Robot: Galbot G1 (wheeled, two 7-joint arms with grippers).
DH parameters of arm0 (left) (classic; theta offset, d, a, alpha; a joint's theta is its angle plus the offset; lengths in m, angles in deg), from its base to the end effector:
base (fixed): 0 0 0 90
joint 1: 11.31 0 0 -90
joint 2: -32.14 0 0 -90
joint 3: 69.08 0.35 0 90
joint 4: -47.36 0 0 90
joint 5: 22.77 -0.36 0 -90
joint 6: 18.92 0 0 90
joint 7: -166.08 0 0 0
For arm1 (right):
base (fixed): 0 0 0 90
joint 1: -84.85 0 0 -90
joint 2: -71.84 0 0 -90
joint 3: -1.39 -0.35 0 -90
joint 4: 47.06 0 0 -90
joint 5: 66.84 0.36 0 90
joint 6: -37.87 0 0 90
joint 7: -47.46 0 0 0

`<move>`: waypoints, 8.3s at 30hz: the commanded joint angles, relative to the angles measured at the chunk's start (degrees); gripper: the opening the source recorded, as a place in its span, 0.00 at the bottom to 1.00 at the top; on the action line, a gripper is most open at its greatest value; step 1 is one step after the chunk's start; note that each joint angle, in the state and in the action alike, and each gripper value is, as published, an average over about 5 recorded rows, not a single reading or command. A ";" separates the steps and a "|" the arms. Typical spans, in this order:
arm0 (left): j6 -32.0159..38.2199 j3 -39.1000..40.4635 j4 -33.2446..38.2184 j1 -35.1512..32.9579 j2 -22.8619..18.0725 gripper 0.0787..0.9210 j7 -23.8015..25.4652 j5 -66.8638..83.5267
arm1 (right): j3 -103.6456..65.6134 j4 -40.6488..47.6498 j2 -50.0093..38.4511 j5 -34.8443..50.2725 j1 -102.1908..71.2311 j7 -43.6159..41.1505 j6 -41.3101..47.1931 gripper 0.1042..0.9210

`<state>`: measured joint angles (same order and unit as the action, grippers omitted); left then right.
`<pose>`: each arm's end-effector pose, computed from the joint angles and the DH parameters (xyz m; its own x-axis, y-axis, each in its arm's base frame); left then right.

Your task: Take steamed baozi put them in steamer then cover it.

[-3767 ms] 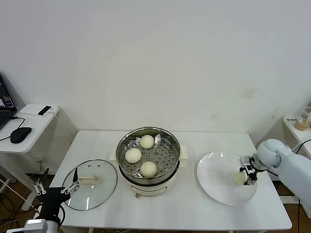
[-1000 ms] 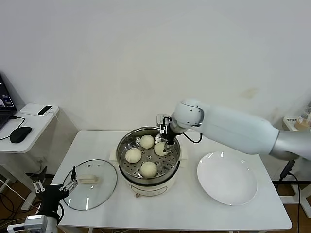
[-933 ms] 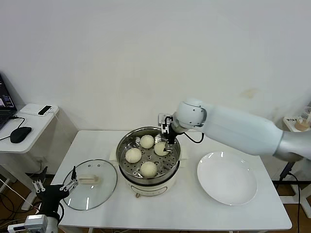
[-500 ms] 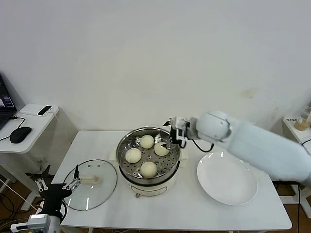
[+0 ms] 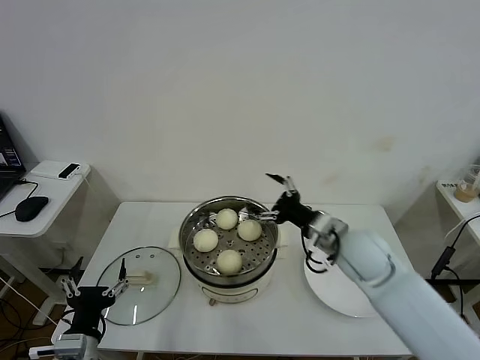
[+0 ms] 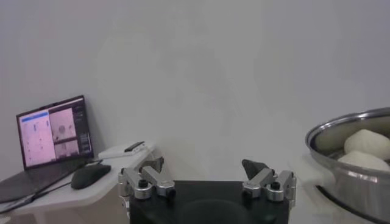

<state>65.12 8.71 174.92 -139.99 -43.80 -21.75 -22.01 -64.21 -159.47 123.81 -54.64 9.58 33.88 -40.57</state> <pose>0.1478 0.0903 -0.2617 -0.9834 -0.1754 0.0474 -0.1520 0.9371 0.3143 0.3573 -0.0228 -0.1669 -0.7670 -0.6416 0.0115 -0.5622 0.6632 -0.4941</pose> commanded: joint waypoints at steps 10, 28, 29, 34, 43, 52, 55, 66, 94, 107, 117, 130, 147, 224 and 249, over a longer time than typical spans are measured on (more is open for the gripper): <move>10.86 -2.48 -12.30 1.22 5.36 0.88 -1.92 -45.20 | -43.98 -4.99 24.51 1.59 -41.74 0.74 -19.20 0.88; 14.35 2.08 -24.30 3.95 10.50 0.88 -5.79 -78.65 | -43.36 -3.20 28.71 -0.78 -44.54 3.91 -21.65 0.88; 14.35 2.56 -24.57 4.24 10.60 0.88 -5.85 -78.90 | -43.54 -3.43 28.85 -0.21 -44.64 4.21 -21.35 0.88; 14.16 4.56 -26.66 6.25 11.65 0.88 -5.80 -79.60 | -44.63 -4.64 29.49 2.15 -44.70 5.58 -19.60 0.88; 13.61 6.42 -31.72 9.58 13.31 0.88 -4.54 -79.57 | -45.43 -5.46 30.76 1.67 -46.14 7.09 -19.21 0.88; 13.40 7.52 -36.99 14.84 14.68 0.88 -4.58 -79.71 | -46.30 -5.48 31.28 1.40 -46.73 7.25 -18.92 0.88; 13.29 7.85 -38.13 16.64 14.94 0.88 -4.49 -79.63 | -46.17 -5.35 31.68 0.89 -47.01 7.24 -19.08 0.88; 13.12 9.67 -41.44 22.13 15.66 0.88 -4.58 -79.56 | -45.42 -5.20 32.89 -0.98 -48.55 7.14 -19.88 0.88; 13.53 12.09 -47.98 27.08 15.02 0.64 -4.52 -77.56 | -45.32 -5.33 33.46 -2.28 -49.11 6.78 -20.44 0.88; 14.13 10.09 -43.28 24.16 14.25 0.19 -5.61 -77.16 | -44.42 -5.54 32.43 -2.26 -48.93 6.43 -20.61 0.88; 10.27 2.81 -32.08 17.34 14.98 0.08 -4.07 -73.30 | -43.70 -6.03 30.91 -2.25 -49.13 6.25 -20.57 0.88; 6.81 -9.47 -19.84 11.03 21.04 0.08 3.94 -61.22 | -42.99 -6.45 30.18 -2.95 -50.02 5.89 -21.22 0.88; -9.75 16.34 -5.09 20.38 26.68 0.08 8.75 -50.83 | -41.05 -5.59 31.84 -10.15 -49.99 3.87 -23.33 0.88; -22.02 42.95 -20.95 42.51 -2.68 0.09 27.24 -83.10 | -35.56 0.33 32.77 -17.63 -46.07 3.96 -21.89 0.88; -17.89 41.70 -1.18 28.33 2.14 0.87 21.24 -79.77 | -35.24 -0.07 32.43 -17.91 -47.07 3.87 -21.97 0.88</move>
<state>45.36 50.43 163.26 -104.53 -43.62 2.55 -104.89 -99.42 -159.42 156.51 -72.66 -37.33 37.71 -62.53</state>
